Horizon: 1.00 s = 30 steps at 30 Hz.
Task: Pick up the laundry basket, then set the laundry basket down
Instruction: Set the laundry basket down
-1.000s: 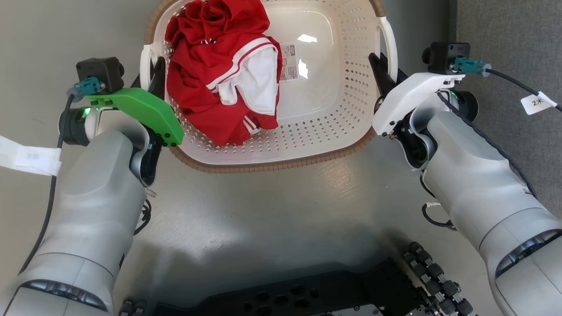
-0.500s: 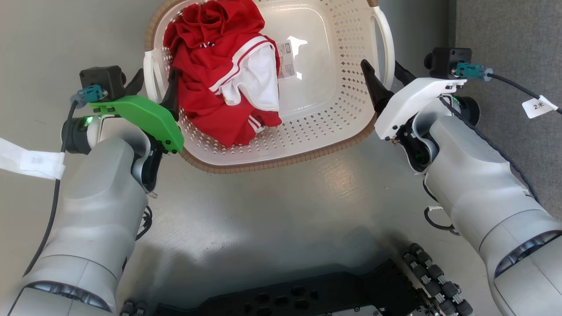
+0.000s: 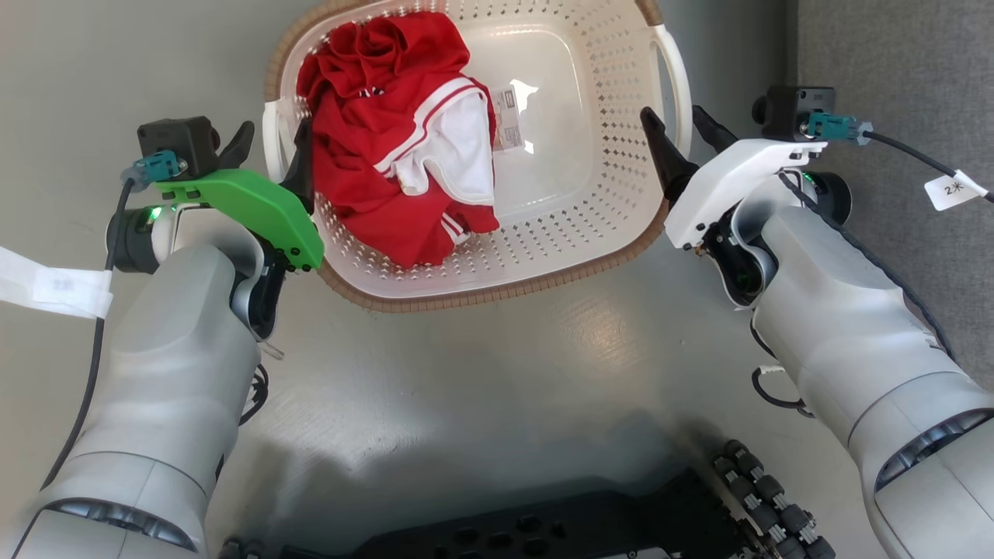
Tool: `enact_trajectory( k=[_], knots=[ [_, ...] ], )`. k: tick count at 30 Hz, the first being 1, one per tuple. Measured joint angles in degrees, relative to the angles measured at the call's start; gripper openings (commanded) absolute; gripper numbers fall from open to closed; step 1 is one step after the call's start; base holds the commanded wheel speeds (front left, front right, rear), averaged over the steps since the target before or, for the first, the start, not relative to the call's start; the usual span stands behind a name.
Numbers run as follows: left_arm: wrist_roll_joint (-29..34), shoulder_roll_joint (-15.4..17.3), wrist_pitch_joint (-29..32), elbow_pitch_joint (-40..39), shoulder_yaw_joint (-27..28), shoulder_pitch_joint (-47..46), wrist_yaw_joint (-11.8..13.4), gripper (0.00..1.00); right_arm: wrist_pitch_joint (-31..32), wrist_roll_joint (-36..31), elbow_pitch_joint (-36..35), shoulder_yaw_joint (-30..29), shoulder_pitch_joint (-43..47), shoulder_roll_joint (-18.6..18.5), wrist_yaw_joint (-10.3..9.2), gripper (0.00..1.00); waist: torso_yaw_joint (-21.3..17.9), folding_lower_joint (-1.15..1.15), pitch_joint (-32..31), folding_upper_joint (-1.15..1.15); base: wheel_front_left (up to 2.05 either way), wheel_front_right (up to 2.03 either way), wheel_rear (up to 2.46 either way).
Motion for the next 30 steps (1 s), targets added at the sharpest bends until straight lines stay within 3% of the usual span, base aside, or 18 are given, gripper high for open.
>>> enact_trajectory(
  k=[15,30],
  knots=[
    [0.1,0.0,0.0,-1.0,2.1,4.0,-0.4,1.0,0.0,-1.0,-0.6,-1.2,2.2,0.0,0.0,1.0,-0.2,0.0,-5.6,0.0,0.0,0.0,0.0],
    [2.3,0.4,0.0,-7.6,5.5,9.8,-0.5,1.0,0.0,-4.6,-7.3,-5.0,5.6,-0.8,0.0,1.0,-0.6,0.0,-16.1,0.0,0.0,0.0,0.0]
  ],
)
